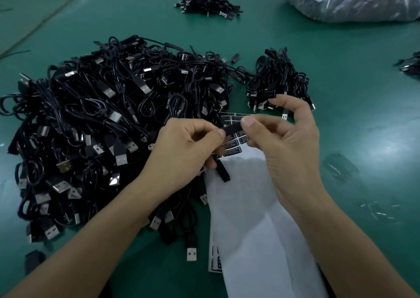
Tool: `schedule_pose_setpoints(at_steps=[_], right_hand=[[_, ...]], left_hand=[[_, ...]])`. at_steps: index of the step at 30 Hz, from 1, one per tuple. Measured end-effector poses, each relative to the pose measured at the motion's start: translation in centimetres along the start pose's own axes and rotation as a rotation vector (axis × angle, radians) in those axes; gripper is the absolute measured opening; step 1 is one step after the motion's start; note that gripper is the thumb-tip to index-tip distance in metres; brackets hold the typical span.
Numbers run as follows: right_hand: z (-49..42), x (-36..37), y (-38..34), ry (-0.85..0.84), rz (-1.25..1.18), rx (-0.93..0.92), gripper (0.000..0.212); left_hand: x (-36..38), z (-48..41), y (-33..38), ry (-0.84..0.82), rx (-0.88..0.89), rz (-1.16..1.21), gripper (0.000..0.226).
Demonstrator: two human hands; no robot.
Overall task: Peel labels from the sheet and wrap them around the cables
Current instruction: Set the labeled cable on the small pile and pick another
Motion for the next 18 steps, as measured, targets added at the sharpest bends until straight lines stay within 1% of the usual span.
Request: schedule_pose_setpoints(at_steps=[2, 3, 4, 7, 10, 14, 18], right_hand=[[-0.1, -0.3, -0.4, 0.045, 0.049, -0.041, 0.023], [-0.2, -0.4, -0.5, 0.054, 0.040, -0.048, 0.013], [-0.1, -0.3, -0.6, 0.052, 0.023, -0.036, 0.008], [0.1, 0.1, -0.3, -0.010, -0.004, 0.058, 0.015], [0.5, 0.8, 0.2, -0.080, -0.011, 0.129, 0.016], [0.6, 0.8, 0.2, -0.049, 0.006, 0.124, 0.016], [0.5, 0.8, 0.3, -0.051, 0.023, 0.152, 0.017]], left_hand=[[-0.1, 0.0, -0.3, 0.045, -0.024, 0.015, 0.020], [-0.1, 0.0, -0.4, 0.064, -0.029, 0.018, 0.021], [-0.1, 0.0, -0.4, 0.075, -0.029, 0.019, 0.021], [0.1, 0.1, -0.4, 0.081, -0.020, 0.014, 0.021], [0.5, 0.1, -0.3, 0.092, 0.021, 0.004, 0.022], [1.0, 0.3, -0.3, 0.105, 0.072, 0.002, 0.025], [0.9, 0.4, -0.4, 0.102, 0.091, 0.047, 0.024]])
Point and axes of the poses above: each hand's wrist, its own z-axis away from the middle knuckle, its own x-axis out of the palm, y = z × x, the point moved 4 cm from there along -z, towards the middle knuckle, and after that the axes turned 15 degrees about -z, right-handed, at the moved point
